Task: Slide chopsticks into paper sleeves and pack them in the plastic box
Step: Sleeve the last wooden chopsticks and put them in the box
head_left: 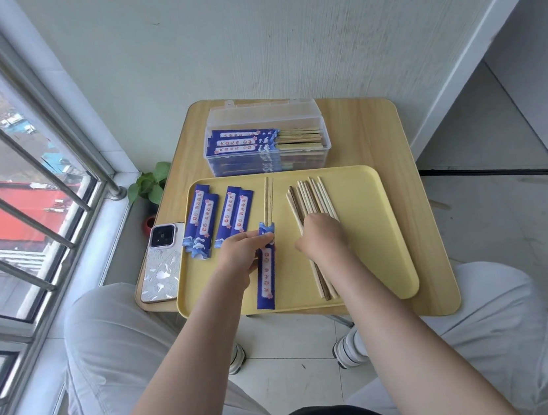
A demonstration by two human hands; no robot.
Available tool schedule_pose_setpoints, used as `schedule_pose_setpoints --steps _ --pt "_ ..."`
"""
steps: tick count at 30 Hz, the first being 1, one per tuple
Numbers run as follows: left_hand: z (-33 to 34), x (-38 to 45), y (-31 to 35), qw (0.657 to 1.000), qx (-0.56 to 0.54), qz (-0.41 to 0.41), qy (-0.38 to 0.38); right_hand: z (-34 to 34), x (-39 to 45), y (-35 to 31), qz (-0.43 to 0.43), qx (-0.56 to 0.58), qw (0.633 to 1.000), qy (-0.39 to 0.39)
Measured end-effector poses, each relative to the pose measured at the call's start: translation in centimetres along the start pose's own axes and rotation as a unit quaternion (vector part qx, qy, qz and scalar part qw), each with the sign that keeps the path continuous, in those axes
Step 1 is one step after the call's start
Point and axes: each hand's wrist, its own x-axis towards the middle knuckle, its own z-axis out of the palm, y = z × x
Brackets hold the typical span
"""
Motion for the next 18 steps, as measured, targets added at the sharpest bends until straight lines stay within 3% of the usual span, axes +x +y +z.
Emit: schedule_pose_setpoints --steps 5,8,13,18 --pt "-0.1 -0.2 0.2 1.000 -0.012 -0.008 -0.003 -0.3 -0.1 0.7 0.009 0.077 0.997 0.020" --pt "-0.2 -0.3 0.4 0.998 -0.053 0.000 -0.023 -1.1 -0.5 1.5 0.002 0.183 0.983 0.032" --pt "-0.1 -0.7 1.4 0.977 -0.140 0.050 -0.153 -2.8 -0.9 1.7 -0.049 0.420 0.905 -0.044" --pt "0.5 -1.3 2.3 0.971 -0.105 0.083 -0.196 -2.8 -1.4 1.8 -0.088 0.452 0.882 -0.103"
